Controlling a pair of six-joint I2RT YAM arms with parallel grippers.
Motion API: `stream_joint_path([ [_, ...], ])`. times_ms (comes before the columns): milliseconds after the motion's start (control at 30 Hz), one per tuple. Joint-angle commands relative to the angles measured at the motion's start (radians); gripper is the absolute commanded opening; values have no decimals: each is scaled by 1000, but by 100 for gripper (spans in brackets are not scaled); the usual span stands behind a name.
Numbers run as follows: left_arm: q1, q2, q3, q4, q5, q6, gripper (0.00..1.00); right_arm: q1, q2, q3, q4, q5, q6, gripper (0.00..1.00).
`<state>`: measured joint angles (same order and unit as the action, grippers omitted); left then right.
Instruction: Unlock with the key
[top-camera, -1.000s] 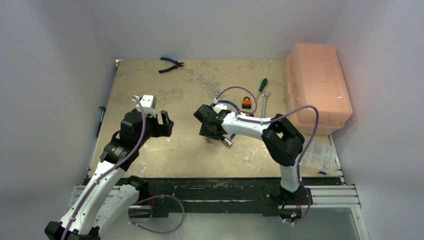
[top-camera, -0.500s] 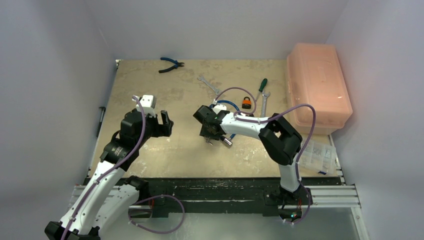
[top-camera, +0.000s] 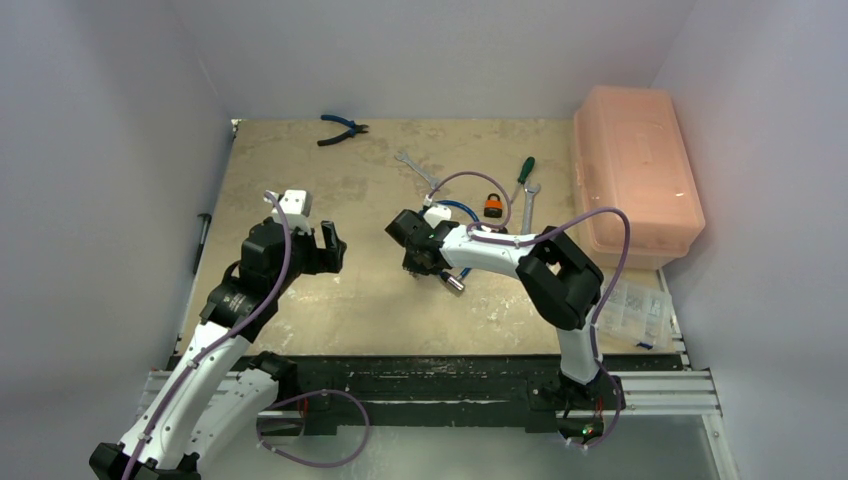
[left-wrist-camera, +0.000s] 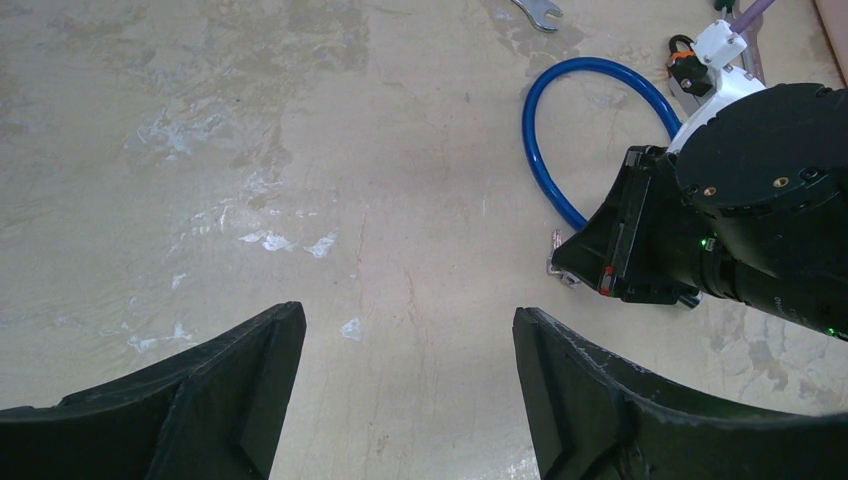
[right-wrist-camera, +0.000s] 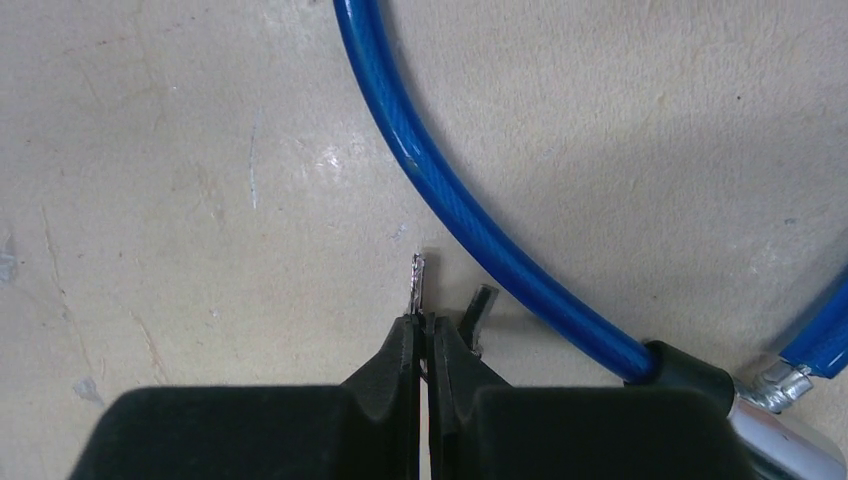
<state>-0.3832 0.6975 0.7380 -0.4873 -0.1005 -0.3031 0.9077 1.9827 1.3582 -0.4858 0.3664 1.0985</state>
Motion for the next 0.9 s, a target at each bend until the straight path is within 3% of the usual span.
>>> stream_joint_path([
  [0,-6,-1,4,23,-8,-1,80,-6,35,-18,-27,25,-35,1],
  [367,-6,4,5,23,-12,-1,80,-6,0,-23,22,54,-170,0],
  [867,-6,13,6,21,-19,-2,79,-4,-191,-253,379,-91,-357,0],
])
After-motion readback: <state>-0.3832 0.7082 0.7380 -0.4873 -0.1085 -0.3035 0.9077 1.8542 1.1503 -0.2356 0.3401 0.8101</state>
